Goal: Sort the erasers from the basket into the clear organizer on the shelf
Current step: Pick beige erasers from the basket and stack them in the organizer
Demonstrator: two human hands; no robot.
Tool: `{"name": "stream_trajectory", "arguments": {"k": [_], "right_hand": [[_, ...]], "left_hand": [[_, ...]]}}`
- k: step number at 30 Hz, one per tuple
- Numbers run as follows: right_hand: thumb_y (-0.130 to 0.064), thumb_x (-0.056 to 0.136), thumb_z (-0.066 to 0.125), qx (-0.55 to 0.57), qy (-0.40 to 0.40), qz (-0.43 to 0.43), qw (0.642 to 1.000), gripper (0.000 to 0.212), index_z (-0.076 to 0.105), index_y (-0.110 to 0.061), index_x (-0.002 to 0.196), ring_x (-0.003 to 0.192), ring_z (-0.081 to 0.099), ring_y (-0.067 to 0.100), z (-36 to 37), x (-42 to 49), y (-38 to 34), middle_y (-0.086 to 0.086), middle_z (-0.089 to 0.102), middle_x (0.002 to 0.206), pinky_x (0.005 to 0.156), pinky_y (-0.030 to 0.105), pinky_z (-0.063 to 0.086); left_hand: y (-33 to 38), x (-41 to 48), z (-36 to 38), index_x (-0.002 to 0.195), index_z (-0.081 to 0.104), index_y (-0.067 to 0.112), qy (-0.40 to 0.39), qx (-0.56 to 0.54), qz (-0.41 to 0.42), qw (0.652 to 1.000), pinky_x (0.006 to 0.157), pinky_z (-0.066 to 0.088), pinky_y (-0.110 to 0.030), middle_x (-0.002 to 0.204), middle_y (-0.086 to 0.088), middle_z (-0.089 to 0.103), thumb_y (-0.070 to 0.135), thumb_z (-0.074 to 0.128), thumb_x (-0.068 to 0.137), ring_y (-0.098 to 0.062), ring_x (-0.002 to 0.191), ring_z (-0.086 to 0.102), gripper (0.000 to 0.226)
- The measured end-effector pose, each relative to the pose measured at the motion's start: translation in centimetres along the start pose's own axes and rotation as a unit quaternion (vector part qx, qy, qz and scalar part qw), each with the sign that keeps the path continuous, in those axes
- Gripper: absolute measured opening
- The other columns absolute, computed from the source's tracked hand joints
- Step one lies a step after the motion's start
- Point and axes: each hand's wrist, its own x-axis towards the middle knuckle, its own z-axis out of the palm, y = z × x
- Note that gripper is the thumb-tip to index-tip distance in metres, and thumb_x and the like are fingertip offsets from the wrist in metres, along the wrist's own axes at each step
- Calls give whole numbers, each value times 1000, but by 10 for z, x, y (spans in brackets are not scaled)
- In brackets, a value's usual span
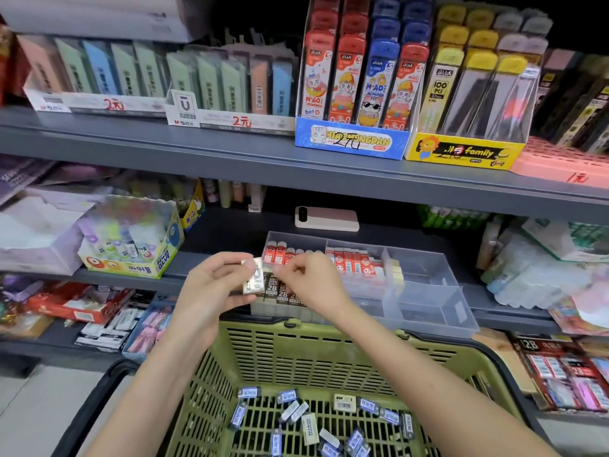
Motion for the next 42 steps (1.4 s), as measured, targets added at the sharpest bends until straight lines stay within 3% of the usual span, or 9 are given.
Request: {"name": "stream_trajectory", "arguments": {"k": [4,8,15,20,24,28,33,38,42], "right_hand": [[-30,90,60,256,-62,-8,965,16,63,-15,94,50,56,9,-10,-20,0,-1,63,66,44,22,46],[-22,80,73,204,-38,-45,977,45,52,-31,119,54,54,2,-22,-38,15,-5,60,80,53,23,49],[-17,79,73,88,111,-63,988,25,62,-39,85,73,56,2,-86,-60,71,-20,64,78,66,15,42],[-20,88,62,-126,253,10,959,14,72,-16,96,79,58,24,-143,-44,130,6,67,84,70,31,38],[-25,90,56,-254,148,39,955,20,71,-19,103,94,60,31,-146,-23,150,8,71,96,80,34,43],[-21,90,54,-234,75,16,969,19,72,-20,94,94,63,23,-146,-18,151,1,72,98,82,31,44],[-16,87,54,-306,119,5,945,21,71,-19,98,92,60,32,-154,-19,159,8,72,92,86,35,40],[-18,96,42,-274,22,-7,961,30,69,-23,107,107,57,23,-144,-14,166,-2,70,109,95,32,33],[-25,97,39,-279,-20,2,960,30,63,-23,114,106,51,24,-135,-14,172,5,68,103,77,27,17]], "left_hand": [[5,-5,11,92,72,16,-39,17,29,999,55,53,-23,75,-6,68,28,76,67,-13,69,63,28],[4,-8,33,98,64,9,-114,47,49,991,55,52,-24,65,-8,65,35,78,59,-18,61,60,49],[-14,-18,87,95,56,12,-169,128,66,975,80,53,-29,89,-2,72,38,75,70,-16,77,68,40],[-37,-14,104,110,59,30,-146,480,287,816,93,30,-19,114,22,54,43,58,87,2,109,46,26],[-52,-10,106,128,57,25,-179,564,329,735,111,17,-32,136,4,53,49,46,94,-17,131,40,43],[-56,-11,107,122,63,20,-192,602,329,702,111,17,-43,133,-5,58,53,32,90,-26,128,48,56],[-58,-10,108,114,68,17,-185,604,335,699,107,28,-48,120,-7,65,48,38,90,-28,117,57,49],[-59,-10,108,116,67,19,-183,606,336,697,109,26,-46,122,-5,65,50,36,91,-26,119,56,50],[-60,-10,108,118,66,19,-178,606,340,697,109,26,-44,123,-5,64,50,35,91,-25,120,56,51]]}}
